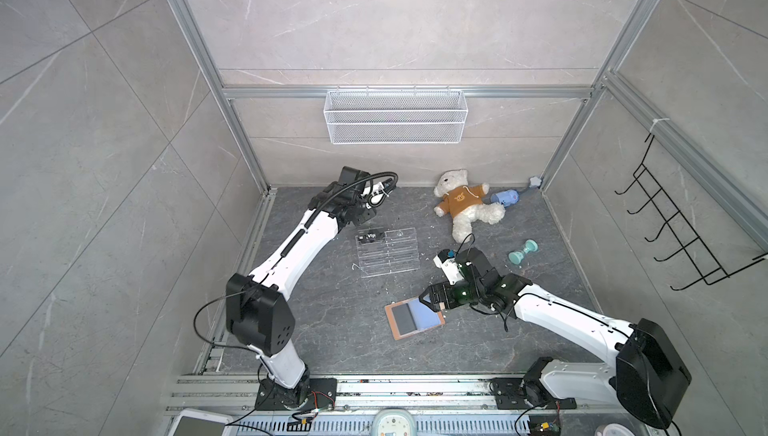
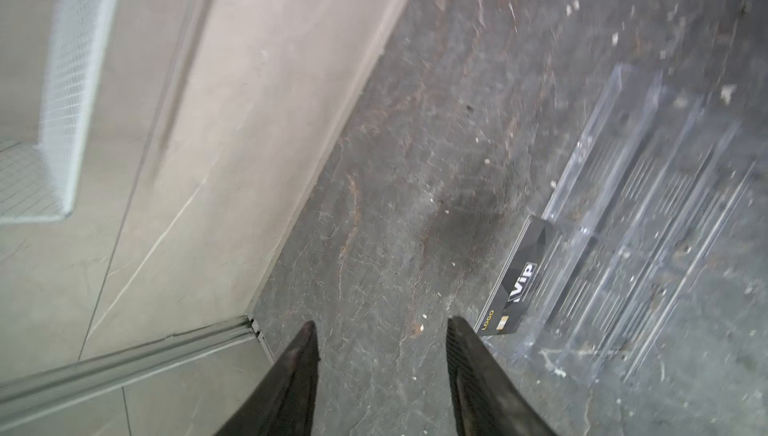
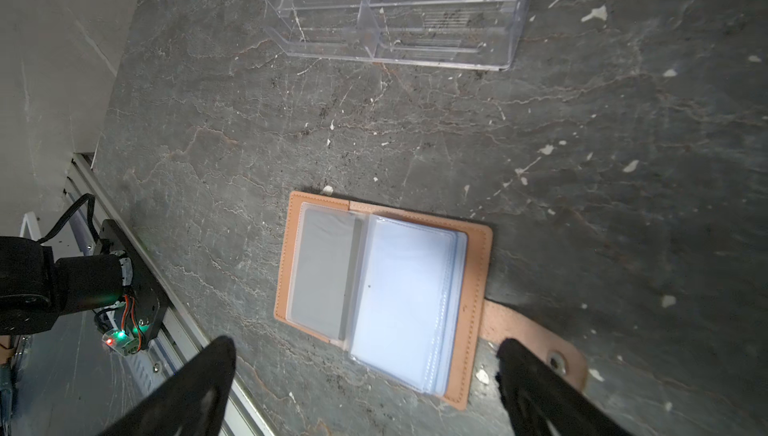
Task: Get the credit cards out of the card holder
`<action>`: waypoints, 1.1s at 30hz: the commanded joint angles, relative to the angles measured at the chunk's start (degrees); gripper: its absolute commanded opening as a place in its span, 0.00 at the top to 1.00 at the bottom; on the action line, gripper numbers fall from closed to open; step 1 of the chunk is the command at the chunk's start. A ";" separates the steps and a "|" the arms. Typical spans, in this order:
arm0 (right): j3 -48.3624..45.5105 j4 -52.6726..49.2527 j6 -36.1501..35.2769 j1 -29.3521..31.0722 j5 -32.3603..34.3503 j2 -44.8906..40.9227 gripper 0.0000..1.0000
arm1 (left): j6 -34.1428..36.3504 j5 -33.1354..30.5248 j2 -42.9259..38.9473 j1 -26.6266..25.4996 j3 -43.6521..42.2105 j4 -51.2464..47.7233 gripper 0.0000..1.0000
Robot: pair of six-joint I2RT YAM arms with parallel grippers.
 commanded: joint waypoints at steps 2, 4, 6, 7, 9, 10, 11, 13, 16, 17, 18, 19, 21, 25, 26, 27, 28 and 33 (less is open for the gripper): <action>0.35 -1.53 -0.24 0.01 1.30 -1.90 0.00 | -8.82 -0.48 -8.65 -0.17 -3.91 8.52 0.41; 0.13 -1.86 -0.20 0.05 1.72 -2.59 0.00 | -12.17 -1.13 -11.14 -0.17 -4.49 8.56 0.39; -0.17 -1.91 0.06 0.00 2.19 -3.48 0.00 | -15.79 -0.55 -13.62 -0.17 -4.93 7.82 0.37; -0.46 -1.90 0.26 -0.02 2.46 -4.01 0.00 | -17.43 0.70 -15.08 -0.17 -5.37 7.21 0.36; -1.00 -1.66 0.72 -0.02 2.97 -5.05 0.00 | -21.89 2.80 -18.35 -0.17 -6.85 6.98 0.33; -1.19 -1.71 1.03 -0.04 2.95 -5.39 0.00 | -24.38 3.83 -20.14 -0.17 -8.02 7.14 0.31; -1.23 -1.88 1.22 -0.07 3.05 -5.52 0.00 | -26.68 4.73 -21.90 -0.17 -9.10 7.41 0.30; -1.47 -2.10 1.91 0.00 3.44 -5.84 0.00 | -31.35 6.90 -25.80 -0.16 -12.22 8.01 0.25; -2.09 -1.66 2.80 0.01 3.14 -6.80 0.00 | -37.56 9.81 -31.45 -0.17 -16.23 8.32 0.22; -2.28 -1.64 2.92 0.01 3.03 -7.03 0.00 | -39.79 10.34 -33.12 -0.21 -17.22 8.16 0.21; -2.36 -1.80 3.13 -0.07 3.02 -7.25 0.00 | -42.20 10.94 -35.23 -0.17 -18.69 8.13 0.20; -2.42 -1.97 3.34 -0.05 3.06 -7.41 0.00 | -44.36 11.84 -36.69 -0.17 -19.94 8.08 0.20; -2.76 -1.99 3.79 -0.02 2.93 -7.92 0.00 | -49.80 13.94 -40.00 -0.17 -22.56 7.22 0.19; -4.12 -1.17 4.86 -0.04 3.17 -9.79 0.00 | -61.14 19.35 -45.83 -0.21 -30.51 8.40 0.03; -4.43 -0.91 5.16 -0.05 3.14 -10.07 0.00 | -64.45 20.32 -47.41 -0.17 -33.19 9.63 0.04; -4.65 -0.72 5.20 -0.03 2.99 -10.18 0.00 | -67.02 21.14 -48.58 -0.17 -35.63 10.85 0.03; -4.73 -0.67 5.29 -0.03 2.81 -10.16 0.02 | -69.85 22.20 -49.70 -0.17 -38.21 11.97 0.04; -6.26 0.69 6.56 0.00 1.74 -11.42 0.07 | -80.09 24.08 -53.45 -0.34 -47.96 13.79 0.06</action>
